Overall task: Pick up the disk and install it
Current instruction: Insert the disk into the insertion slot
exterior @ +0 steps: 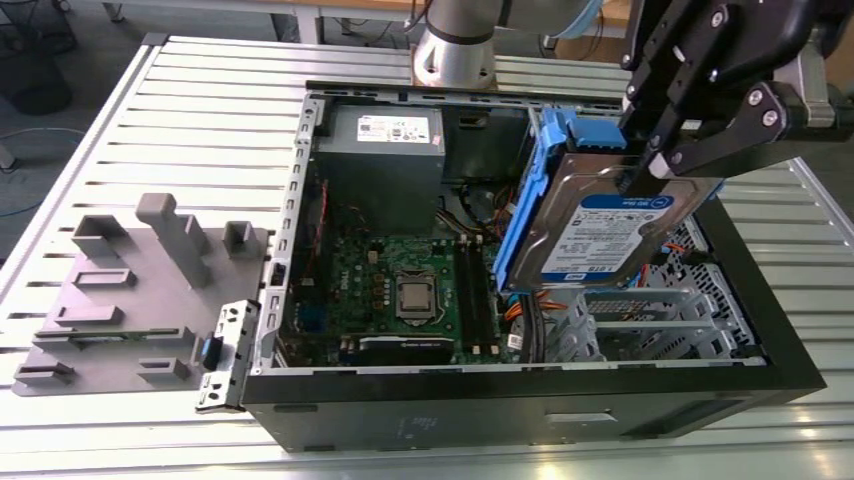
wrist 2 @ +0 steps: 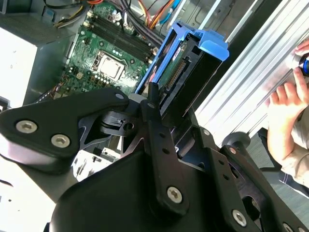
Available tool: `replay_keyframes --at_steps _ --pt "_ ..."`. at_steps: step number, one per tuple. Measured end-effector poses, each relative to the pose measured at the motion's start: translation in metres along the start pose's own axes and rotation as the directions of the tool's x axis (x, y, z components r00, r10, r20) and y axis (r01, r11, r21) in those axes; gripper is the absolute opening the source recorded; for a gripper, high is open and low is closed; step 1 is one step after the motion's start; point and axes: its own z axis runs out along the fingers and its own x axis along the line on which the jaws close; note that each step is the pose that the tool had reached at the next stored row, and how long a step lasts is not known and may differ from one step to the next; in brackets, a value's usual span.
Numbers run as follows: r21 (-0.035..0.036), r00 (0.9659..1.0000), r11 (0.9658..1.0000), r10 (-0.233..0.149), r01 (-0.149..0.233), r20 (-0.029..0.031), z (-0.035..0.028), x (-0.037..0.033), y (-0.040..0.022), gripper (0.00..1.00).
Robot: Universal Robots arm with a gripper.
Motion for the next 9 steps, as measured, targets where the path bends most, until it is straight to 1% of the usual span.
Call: replay_keyframes --at_steps 5,9 --pt "-0.0009 1.0 1.0 0.0 0.0 0.0 0.0001 0.0 -0.0171 0.35" --pt "-0.0029 1.0 1.0 0.0 0.0 -0.0001 0.0003 0.0 -0.0338 0.35"
